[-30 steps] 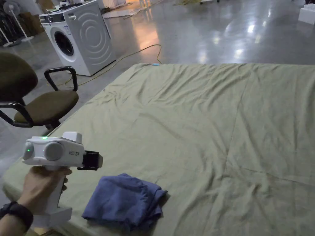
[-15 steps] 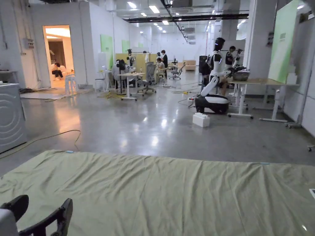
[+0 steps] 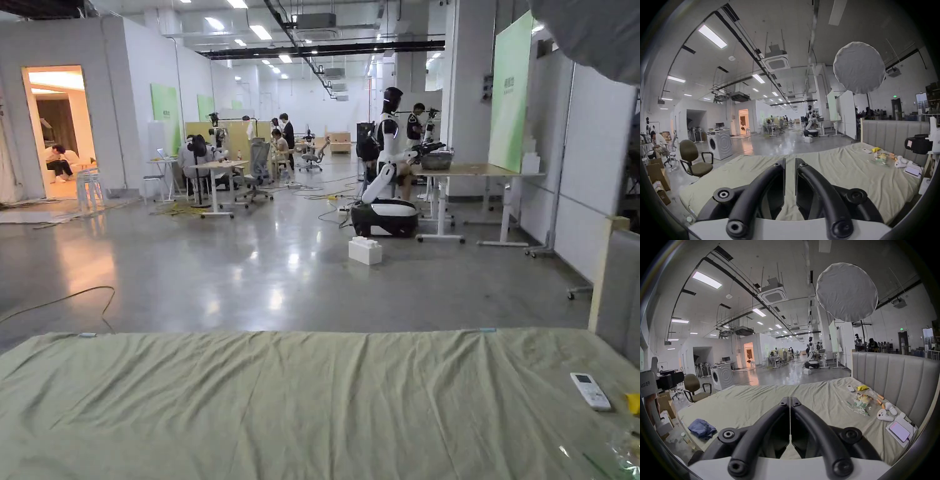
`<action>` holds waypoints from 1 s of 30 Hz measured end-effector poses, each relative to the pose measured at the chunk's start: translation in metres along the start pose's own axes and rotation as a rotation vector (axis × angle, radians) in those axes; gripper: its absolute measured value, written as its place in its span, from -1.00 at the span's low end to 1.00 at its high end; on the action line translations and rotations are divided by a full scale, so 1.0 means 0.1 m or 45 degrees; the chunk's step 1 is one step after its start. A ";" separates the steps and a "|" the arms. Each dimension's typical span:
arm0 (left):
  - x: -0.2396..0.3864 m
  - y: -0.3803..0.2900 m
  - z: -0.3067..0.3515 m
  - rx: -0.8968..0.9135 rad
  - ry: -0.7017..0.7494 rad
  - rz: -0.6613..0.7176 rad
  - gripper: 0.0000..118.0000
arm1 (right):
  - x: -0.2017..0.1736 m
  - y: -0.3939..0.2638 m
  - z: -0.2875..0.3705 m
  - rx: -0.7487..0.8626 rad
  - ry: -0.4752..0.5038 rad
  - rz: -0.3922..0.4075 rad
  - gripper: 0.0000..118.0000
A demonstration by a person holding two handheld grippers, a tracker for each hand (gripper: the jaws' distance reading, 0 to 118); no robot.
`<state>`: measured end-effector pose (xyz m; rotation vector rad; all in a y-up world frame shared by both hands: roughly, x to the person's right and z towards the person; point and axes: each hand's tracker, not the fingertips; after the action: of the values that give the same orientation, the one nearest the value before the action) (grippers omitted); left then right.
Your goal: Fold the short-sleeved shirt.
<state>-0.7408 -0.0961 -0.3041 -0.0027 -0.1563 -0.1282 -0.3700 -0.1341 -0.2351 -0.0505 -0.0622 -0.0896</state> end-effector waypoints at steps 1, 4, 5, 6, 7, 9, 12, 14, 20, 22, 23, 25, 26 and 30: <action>0.02 -0.02 -0.01 -0.013 -0.014 -0.005 -0.93 | 0.01 -0.01 -0.01 -0.006 0.005 -0.009 -0.99; 0.09 -0.02 -0.05 -0.074 -0.038 0.007 -1.00 | -0.02 -0.01 -0.03 -0.040 -0.059 0.016 -0.99; 0.11 -0.04 -0.07 -0.096 -0.047 0.016 -1.00 | -0.04 -0.01 -0.05 -0.060 -0.099 0.050 -0.99; 0.12 -0.06 -0.06 -0.084 -0.045 0.009 -1.00 | -0.05 -0.02 -0.06 -0.061 -0.097 0.067 -0.99; 0.12 -0.05 -0.07 -0.088 -0.050 0.006 -1.00 | -0.04 -0.03 -0.06 -0.059 -0.088 0.071 -0.99; 0.12 -0.06 -0.07 -0.088 -0.059 0.026 -1.00 | -0.04 -0.03 -0.06 -0.059 -0.083 0.081 -0.99; 0.12 -0.05 -0.10 -0.091 -0.074 0.036 -1.00 | -0.04 -0.03 -0.05 -0.053 -0.060 0.085 -0.99; 0.13 -0.04 -0.12 -0.092 -0.079 0.029 -1.00 | -0.04 -0.03 -0.06 -0.053 -0.052 0.083 -0.99; 0.10 -0.01 -0.12 -0.084 -0.067 0.060 -1.00 | -0.03 0.01 -0.02 -0.067 -0.067 0.084 -0.99; 0.11 -0.01 -0.11 -0.083 -0.064 0.051 -1.00 | -0.02 0.02 -0.02 -0.075 -0.060 0.079 -0.99; 0.11 -0.01 -0.11 -0.083 -0.061 0.048 -1.00 | -0.03 0.01 -0.01 -0.082 -0.062 0.066 -0.99; 0.10 -0.02 -0.11 -0.088 -0.071 0.055 -1.00 | -0.04 0.02 0.00 -0.066 -0.053 0.073 -0.99; 0.09 -0.02 -0.11 -0.084 -0.087 0.056 -1.00 | -0.04 0.02 0.00 -0.063 -0.044 0.072 -0.99; 0.05 0.00 -0.08 -0.055 -0.147 0.083 -0.99 | -0.05 0.03 -0.01 -0.056 0.028 0.031 -0.94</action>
<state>-0.7343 -0.0972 -0.3111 -0.0581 -0.2685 -0.0663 -0.3749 -0.1306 -0.2365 -0.0940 -0.0377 -0.0674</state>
